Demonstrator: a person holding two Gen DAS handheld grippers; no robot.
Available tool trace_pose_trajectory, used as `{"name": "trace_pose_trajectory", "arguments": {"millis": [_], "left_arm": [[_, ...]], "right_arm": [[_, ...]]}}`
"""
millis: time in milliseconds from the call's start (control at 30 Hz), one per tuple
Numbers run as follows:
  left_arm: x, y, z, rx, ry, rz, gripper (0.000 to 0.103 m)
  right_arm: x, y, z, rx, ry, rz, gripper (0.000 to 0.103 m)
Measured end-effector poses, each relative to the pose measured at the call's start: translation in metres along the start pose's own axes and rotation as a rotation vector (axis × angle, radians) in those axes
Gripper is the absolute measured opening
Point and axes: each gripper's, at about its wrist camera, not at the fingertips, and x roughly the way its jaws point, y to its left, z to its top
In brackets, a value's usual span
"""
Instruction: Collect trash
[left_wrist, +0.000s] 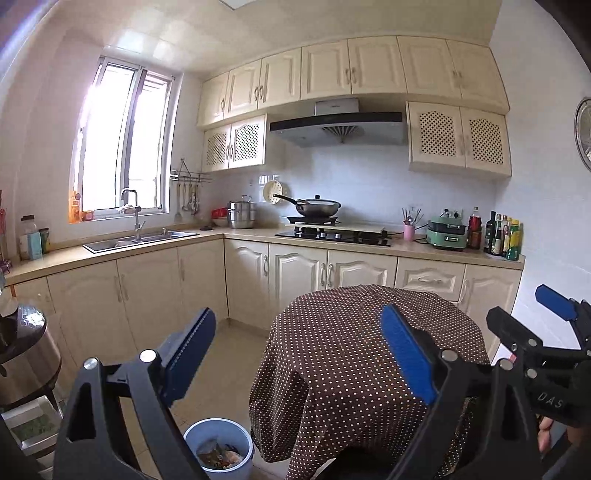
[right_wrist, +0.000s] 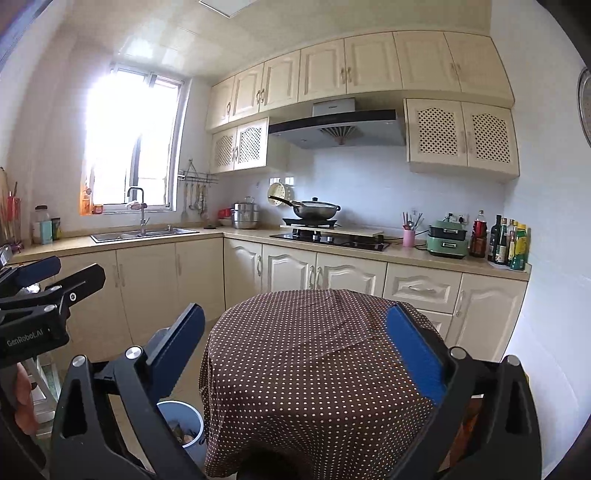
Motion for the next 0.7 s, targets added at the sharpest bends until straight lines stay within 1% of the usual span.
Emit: {"name": "trace_pose_trajectory", "arguments": {"millis": [200, 700], "left_arm": [[0.0, 0.0, -0.002, -0.009, 0.009, -0.037, 0.089], [0.001, -0.001, -0.005, 0.006, 0.014, -0.029, 0.089]], "right_arm": [[-0.003, 0.001, -0.001, 0.0, 0.0, 0.004, 0.096], [-0.002, 0.01, -0.001, -0.001, 0.015, 0.009, 0.096]]}}
